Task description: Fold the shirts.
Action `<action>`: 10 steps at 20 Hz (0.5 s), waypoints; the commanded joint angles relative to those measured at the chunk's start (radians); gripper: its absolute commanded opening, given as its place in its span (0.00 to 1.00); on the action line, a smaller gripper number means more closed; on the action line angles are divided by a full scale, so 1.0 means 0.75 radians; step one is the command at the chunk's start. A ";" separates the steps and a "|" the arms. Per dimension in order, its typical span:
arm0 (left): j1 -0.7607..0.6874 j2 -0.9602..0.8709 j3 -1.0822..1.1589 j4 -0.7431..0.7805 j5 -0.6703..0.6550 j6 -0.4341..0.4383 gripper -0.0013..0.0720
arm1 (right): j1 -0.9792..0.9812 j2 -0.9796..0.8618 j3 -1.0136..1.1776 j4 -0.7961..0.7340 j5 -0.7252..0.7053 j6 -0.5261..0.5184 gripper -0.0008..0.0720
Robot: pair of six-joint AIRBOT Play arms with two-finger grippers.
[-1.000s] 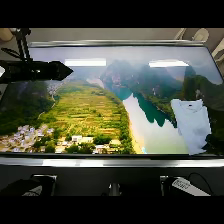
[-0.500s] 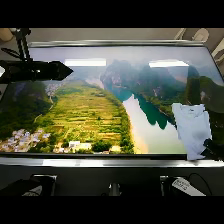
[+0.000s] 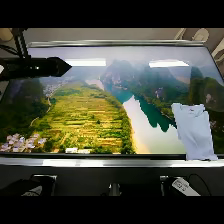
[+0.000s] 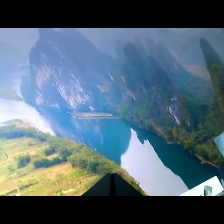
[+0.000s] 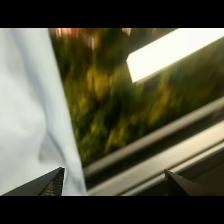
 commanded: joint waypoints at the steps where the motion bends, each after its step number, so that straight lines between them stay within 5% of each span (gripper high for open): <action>1: -0.031 -0.090 0.172 0.520 -0.078 -0.203 0.05 | 0.190 0.004 0.317 0.074 -0.153 -0.162 0.91; 3: -0.047 -0.215 0.284 0.912 -0.341 -0.326 0.05 | 0.453 -0.002 0.336 0.071 -0.094 -0.130 0.91; 4: -0.036 -0.266 0.292 0.936 -0.469 -0.325 0.17 | 0.577 -0.017 0.335 0.066 -0.043 -0.051 0.91; 6: -0.025 -0.344 0.264 0.872 -0.712 -0.325 0.99 | 0.803 -0.077 0.335 0.068 0.071 0.064 0.91; 8: -0.062 -0.311 0.130 0.855 -0.746 -0.254 0.99 | 0.950 -0.150 0.335 0.097 0.232 0.070 0.94; 10: -0.102 -0.158 -0.061 0.857 -0.524 -0.297 0.99 | 1.019 -0.206 0.335 0.122 0.424 0.069 0.97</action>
